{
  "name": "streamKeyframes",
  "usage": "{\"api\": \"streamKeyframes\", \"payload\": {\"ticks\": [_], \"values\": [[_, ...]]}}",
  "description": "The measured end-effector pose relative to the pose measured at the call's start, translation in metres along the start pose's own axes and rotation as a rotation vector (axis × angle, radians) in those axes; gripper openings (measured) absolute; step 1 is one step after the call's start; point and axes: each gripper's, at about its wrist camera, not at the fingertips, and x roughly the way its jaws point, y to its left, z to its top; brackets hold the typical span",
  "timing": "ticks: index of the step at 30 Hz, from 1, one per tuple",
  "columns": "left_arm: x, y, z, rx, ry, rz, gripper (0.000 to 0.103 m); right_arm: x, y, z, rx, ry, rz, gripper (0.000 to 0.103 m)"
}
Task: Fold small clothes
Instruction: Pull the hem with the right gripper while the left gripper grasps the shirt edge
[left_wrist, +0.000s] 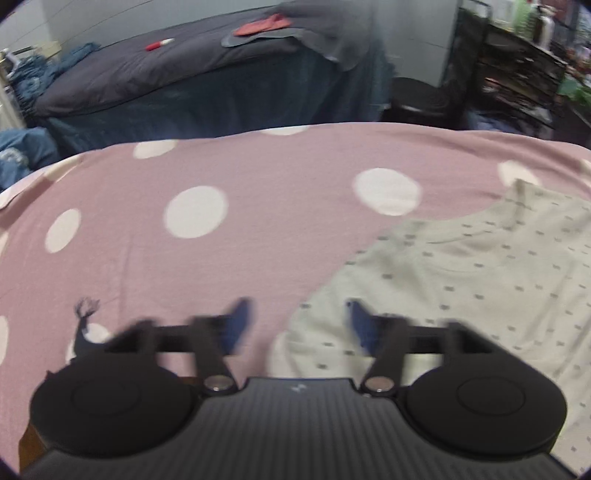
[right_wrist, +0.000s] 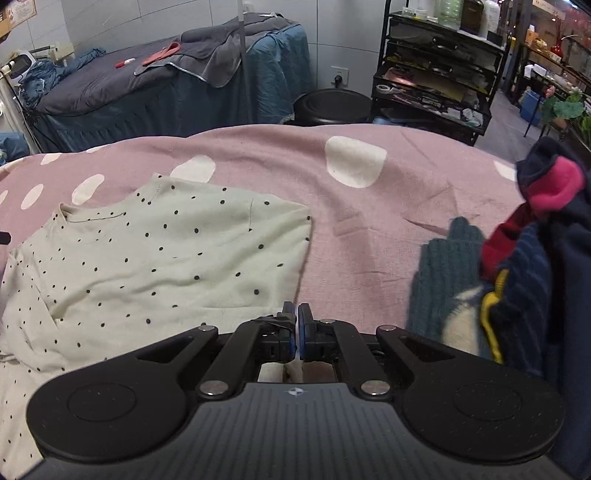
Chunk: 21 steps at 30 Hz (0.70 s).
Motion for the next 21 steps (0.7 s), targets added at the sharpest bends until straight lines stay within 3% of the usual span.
{"api": "streamKeyframes", "payload": {"ticks": [1, 3, 5, 7, 9, 10, 12, 13, 14, 15, 16, 17, 18, 19, 20, 21], "values": [[-0.002, -0.009, -0.002, 0.022, 0.005, -0.026, 0.084, 0.000, 0.000, 0.001, 0.014, -0.008, 0.004, 0.004], [0.001, -0.023, -0.005, 0.049, 0.027, -0.063, 0.084, -0.008, -0.001, 0.001, 0.040, -0.041, 0.014, 0.019], [0.010, -0.032, -0.008, 0.058, 0.051, -0.042, 0.084, -0.016, 0.001, 0.002, 0.043, -0.061, 0.025, 0.045], [0.022, -0.038, -0.012, 0.068, 0.075, -0.015, 0.084, -0.024, 0.001, 0.000, 0.039, -0.074, 0.026, 0.055], [0.034, -0.042, -0.017, 0.086, 0.098, 0.007, 0.078, -0.029, 0.001, -0.002, 0.027, -0.068, 0.043, 0.055], [0.040, -0.043, -0.020, 0.090, 0.113, 0.030, 0.053, -0.030, 0.001, -0.003, 0.024, -0.064, 0.045, 0.055], [0.044, -0.041, -0.024, 0.085, 0.102, 0.037, 0.020, -0.028, 0.002, -0.006, 0.012, -0.045, 0.051, 0.055], [0.044, -0.040, -0.023, 0.079, 0.102, 0.054, 0.009, -0.024, 0.004, -0.007, 0.002, -0.030, 0.048, 0.055], [0.045, -0.041, -0.023, 0.103, 0.104, 0.083, 0.005, -0.018, 0.005, -0.008, -0.008, -0.013, 0.043, 0.055], [0.044, -0.042, -0.022, 0.133, 0.096, 0.121, 0.004, -0.014, 0.005, -0.008, -0.008, -0.004, 0.046, 0.055], [0.045, -0.040, -0.021, 0.171, 0.081, 0.200, 0.002, -0.011, 0.005, -0.008, -0.012, -0.014, 0.051, 0.038], [0.046, -0.037, -0.020, 0.206, 0.071, 0.287, 0.002, -0.009, 0.007, -0.007, -0.034, -0.029, 0.028, 0.002], [0.044, -0.030, -0.020, 0.195, 0.066, 0.323, 0.005, -0.008, 0.010, -0.006, -0.072, -0.049, -0.021, 0.001], [0.038, -0.020, -0.021, 0.134, 0.059, 0.299, 0.009, -0.006, 0.010, -0.005, -0.092, -0.068, -0.055, 0.001], [0.027, -0.010, -0.023, 0.071, 0.041, 0.223, 0.013, -0.004, 0.006, -0.004, -0.074, -0.068, -0.063, 0.004], [0.016, -0.005, -0.026, 0.038, 0.027, 0.143, 0.033, -0.004, 0.002, -0.004, -0.035, -0.061, -0.036, 0.009]]}}
